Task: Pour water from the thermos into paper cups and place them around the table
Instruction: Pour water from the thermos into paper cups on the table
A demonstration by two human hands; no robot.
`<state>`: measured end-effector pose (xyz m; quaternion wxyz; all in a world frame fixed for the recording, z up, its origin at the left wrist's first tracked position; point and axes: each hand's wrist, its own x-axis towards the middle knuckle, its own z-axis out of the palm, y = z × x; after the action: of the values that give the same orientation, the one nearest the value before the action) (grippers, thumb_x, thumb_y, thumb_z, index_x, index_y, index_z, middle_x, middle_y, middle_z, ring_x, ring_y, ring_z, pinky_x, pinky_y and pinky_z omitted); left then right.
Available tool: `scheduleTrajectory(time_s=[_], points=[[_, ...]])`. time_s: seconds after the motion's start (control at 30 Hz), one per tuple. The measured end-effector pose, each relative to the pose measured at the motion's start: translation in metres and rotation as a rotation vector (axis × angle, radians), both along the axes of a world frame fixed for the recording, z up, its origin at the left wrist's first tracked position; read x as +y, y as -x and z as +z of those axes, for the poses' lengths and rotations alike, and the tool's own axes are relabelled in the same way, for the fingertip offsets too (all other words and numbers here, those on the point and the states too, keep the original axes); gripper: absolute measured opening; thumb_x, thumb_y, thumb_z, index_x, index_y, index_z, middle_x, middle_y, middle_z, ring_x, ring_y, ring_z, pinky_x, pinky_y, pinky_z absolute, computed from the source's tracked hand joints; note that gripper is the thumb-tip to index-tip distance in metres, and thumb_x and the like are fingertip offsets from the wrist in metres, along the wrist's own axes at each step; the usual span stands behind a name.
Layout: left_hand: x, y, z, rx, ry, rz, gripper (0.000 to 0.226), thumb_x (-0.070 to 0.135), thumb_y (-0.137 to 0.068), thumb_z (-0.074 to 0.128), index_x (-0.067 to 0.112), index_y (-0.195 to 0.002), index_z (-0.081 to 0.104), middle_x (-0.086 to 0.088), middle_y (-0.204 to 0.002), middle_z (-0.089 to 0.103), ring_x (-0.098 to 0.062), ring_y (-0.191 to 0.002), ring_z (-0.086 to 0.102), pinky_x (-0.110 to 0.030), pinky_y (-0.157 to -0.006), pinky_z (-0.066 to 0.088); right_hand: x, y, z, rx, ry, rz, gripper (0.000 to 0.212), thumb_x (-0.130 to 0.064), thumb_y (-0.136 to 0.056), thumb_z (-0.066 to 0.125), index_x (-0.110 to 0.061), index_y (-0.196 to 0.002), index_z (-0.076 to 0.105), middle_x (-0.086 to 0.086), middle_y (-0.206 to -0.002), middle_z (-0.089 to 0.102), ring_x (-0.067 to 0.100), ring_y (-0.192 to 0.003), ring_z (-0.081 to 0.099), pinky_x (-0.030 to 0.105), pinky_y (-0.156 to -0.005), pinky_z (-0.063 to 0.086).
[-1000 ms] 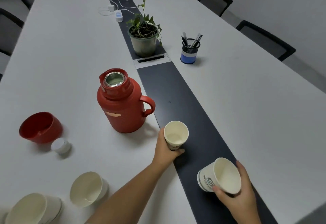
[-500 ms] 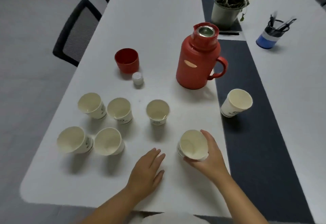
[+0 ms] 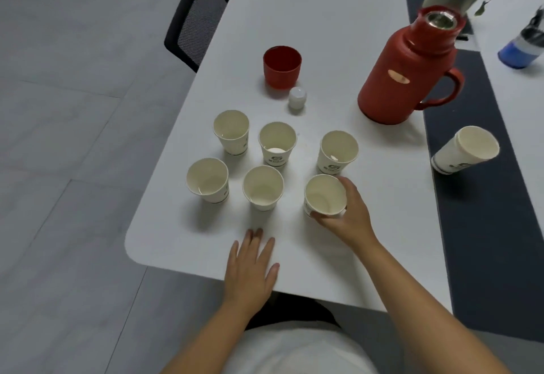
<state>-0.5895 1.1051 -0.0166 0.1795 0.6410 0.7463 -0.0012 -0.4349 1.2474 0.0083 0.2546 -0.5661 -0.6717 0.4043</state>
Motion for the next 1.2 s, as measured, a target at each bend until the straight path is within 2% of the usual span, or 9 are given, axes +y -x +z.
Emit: scheduleTrajectory(time_s=[0.13,0.37,0.43,0.5,0.53,0.6,0.87,1.07,1.2], points=[[-0.002,0.002,0.004,-0.019,0.024,-0.022,0.073,0.038,-0.095,-0.001,0.016,-0.104,0.069,-0.008,-0.112,0.067,-0.027,-0.104,0.064,-0.027,-0.112,-0.007,-0.004,-0.003,0.002,-0.036,0.010,-0.023,0.074,-0.018,-0.060,0.081,-0.021,-0.122,0.042,-0.013,-0.112,0.047,0.005,-0.102,0.044,0.014,-0.078,0.030],[-0.003,0.005,-0.003,-0.027,-0.047,-0.020,0.074,0.039,-0.096,0.000,0.016,-0.101,0.070,-0.009,-0.111,0.068,-0.027,-0.102,0.065,-0.026,-0.112,-0.008,-0.007,-0.003,0.003,-0.111,-0.012,-0.016,0.069,-0.022,-0.059,0.080,-0.025,-0.117,0.043,-0.016,-0.108,0.045,0.009,-0.104,0.046,0.017,-0.075,0.031],[-0.004,0.005,-0.002,-0.035,-0.095,0.011,0.056,0.036,-0.095,0.020,0.013,-0.098,0.071,-0.011,-0.107,0.069,-0.029,-0.099,0.066,-0.025,-0.112,-0.001,-0.008,-0.005,0.001,-0.118,0.002,-0.021,0.073,-0.022,-0.060,0.080,-0.024,-0.122,0.040,-0.021,-0.106,0.043,0.012,-0.110,0.046,0.014,-0.074,0.029],[-0.005,0.002,-0.001,-0.063,-0.237,0.033,0.030,0.030,-0.077,0.060,0.010,-0.096,0.071,-0.013,-0.104,0.070,-0.031,-0.094,0.067,-0.027,-0.106,0.030,-0.011,-0.010,-0.003,-0.120,0.038,-0.009,0.086,-0.021,-0.062,0.079,-0.022,-0.133,0.030,-0.024,-0.119,0.041,0.015,-0.120,0.040,0.010,-0.079,0.026],[-0.005,0.000,0.001,-0.138,-0.276,0.041,0.035,0.023,-0.065,0.075,0.007,-0.096,0.070,-0.015,-0.103,0.069,-0.032,-0.093,0.068,-0.031,-0.088,0.049,-0.012,-0.013,-0.004,-0.126,0.069,-0.003,0.094,-0.021,-0.063,0.078,-0.021,-0.138,0.022,-0.018,-0.128,0.039,0.015,-0.123,0.037,0.012,-0.085,0.027],[-0.006,-0.003,0.012,-0.302,-0.336,0.053,0.044,0.015,-0.059,0.077,0.003,-0.100,0.067,-0.017,-0.106,0.067,-0.027,-0.100,0.063,-0.032,-0.070,0.053,-0.014,-0.022,-0.005,-0.121,0.118,0.004,0.102,-0.021,-0.064,0.078,-0.023,-0.141,0.011,-0.007,-0.134,0.035,0.011,-0.120,0.038,0.021,-0.092,0.031],[0.087,-0.038,0.092,-0.677,-0.526,0.135,0.051,0.033,-0.076,0.045,-0.002,-0.111,0.058,-0.005,-0.109,0.057,-0.011,-0.098,0.054,-0.016,-0.090,0.035,0.024,-0.088,0.019,-0.011,-0.052,-0.158,0.063,-0.005,-0.077,0.066,-0.013,-0.132,0.036,-0.003,-0.123,0.042,0.010,-0.112,0.042,0.028,-0.097,0.035],[0.239,-0.082,0.108,-0.618,-0.466,0.057,0.057,0.029,-0.080,0.062,0.003,-0.128,0.044,-0.009,-0.126,0.051,-0.023,-0.117,0.049,-0.025,-0.095,0.036,0.152,-0.124,0.058,0.052,-0.208,-0.315,0.052,-0.007,-0.079,0.064,-0.009,-0.126,0.043,0.006,-0.127,0.045,0.011,-0.110,0.039,0.031,-0.095,0.035],[0.331,-0.094,0.096,-0.601,-0.304,0.089,0.087,0.039,-0.076,0.069,0.014,-0.143,0.019,-0.004,-0.148,0.028,-0.018,-0.135,0.030,-0.030,-0.106,0.029,0.233,-0.132,0.068,-0.048,-0.155,-0.313,0.051,-0.010,-0.078,0.063,-0.009,-0.125,0.042,0.008,-0.125,0.044,0.017,-0.112,0.042,0.029,-0.092,0.036]])
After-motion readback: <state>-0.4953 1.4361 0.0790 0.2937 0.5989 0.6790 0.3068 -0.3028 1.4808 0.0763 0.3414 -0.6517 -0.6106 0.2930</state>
